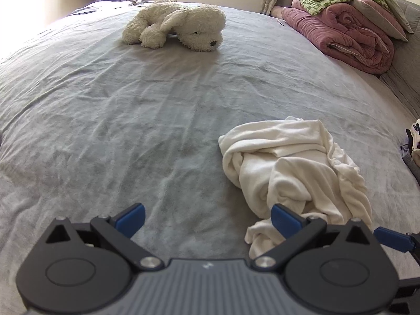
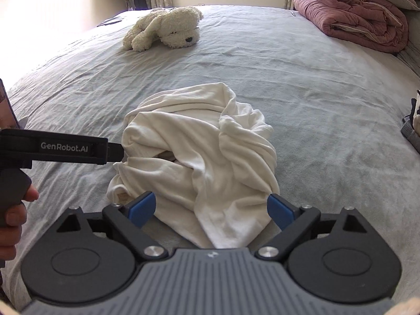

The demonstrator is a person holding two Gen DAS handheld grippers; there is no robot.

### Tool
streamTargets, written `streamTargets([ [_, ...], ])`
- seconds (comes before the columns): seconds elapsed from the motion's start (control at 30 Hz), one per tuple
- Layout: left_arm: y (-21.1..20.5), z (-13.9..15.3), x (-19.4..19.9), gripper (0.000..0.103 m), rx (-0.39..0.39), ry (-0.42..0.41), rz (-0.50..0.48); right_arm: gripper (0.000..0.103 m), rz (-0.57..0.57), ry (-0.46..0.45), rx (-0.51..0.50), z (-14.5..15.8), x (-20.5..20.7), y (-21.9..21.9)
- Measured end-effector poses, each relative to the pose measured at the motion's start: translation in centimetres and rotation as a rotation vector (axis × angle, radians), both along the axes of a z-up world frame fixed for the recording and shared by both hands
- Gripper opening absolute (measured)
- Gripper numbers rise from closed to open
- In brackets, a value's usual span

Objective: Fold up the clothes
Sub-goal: 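Grasp the white garment with the right gripper while the left gripper grasps another part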

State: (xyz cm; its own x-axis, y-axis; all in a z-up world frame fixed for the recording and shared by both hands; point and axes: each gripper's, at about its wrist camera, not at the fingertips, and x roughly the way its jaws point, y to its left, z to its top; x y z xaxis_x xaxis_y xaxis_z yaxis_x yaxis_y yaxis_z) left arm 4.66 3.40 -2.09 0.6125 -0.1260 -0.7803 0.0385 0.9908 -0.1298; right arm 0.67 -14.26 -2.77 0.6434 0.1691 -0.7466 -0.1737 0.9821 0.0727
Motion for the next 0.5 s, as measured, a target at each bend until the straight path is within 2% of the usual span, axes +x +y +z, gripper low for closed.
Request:
streamTargets([
  [0.03, 0.0, 0.0, 0.0, 0.102, -0.006, 0.001, -0.003, 0.086, 0.008, 0.008, -0.003, -0.2, 0.1, 0.2],
  [0.23, 0.4, 0.1, 0.0, 0.1, -0.031, 0.007, -0.003, 0.052, -0.038, 0.043, -0.035, -1.9, 0.8, -0.2],
  [0.27, 0.5, 0.2, 0.0, 0.1, -0.037, 0.007, -0.003, 0.042, -0.049, 0.033, -0.038, -2.0, 0.9, -0.4],
  [0.3, 0.6, 0.2, 0.0, 0.099, -0.041, 0.007, -0.003, 0.027, -0.06, 0.025, -0.04, -1.9, 0.9, -0.6],
  [0.37, 0.8, 0.3, 0.0, 0.098, -0.048, 0.006, -0.001, 0.011, -0.073, 0.015, -0.022, -1.6, 1.0, -1.3],
  [0.5, 0.8, 0.3, 0.1, 0.092, -0.049, 0.0, 0.0, 0.006, -0.109, 0.018, 0.023, -1.2, 0.6, -3.0],
])
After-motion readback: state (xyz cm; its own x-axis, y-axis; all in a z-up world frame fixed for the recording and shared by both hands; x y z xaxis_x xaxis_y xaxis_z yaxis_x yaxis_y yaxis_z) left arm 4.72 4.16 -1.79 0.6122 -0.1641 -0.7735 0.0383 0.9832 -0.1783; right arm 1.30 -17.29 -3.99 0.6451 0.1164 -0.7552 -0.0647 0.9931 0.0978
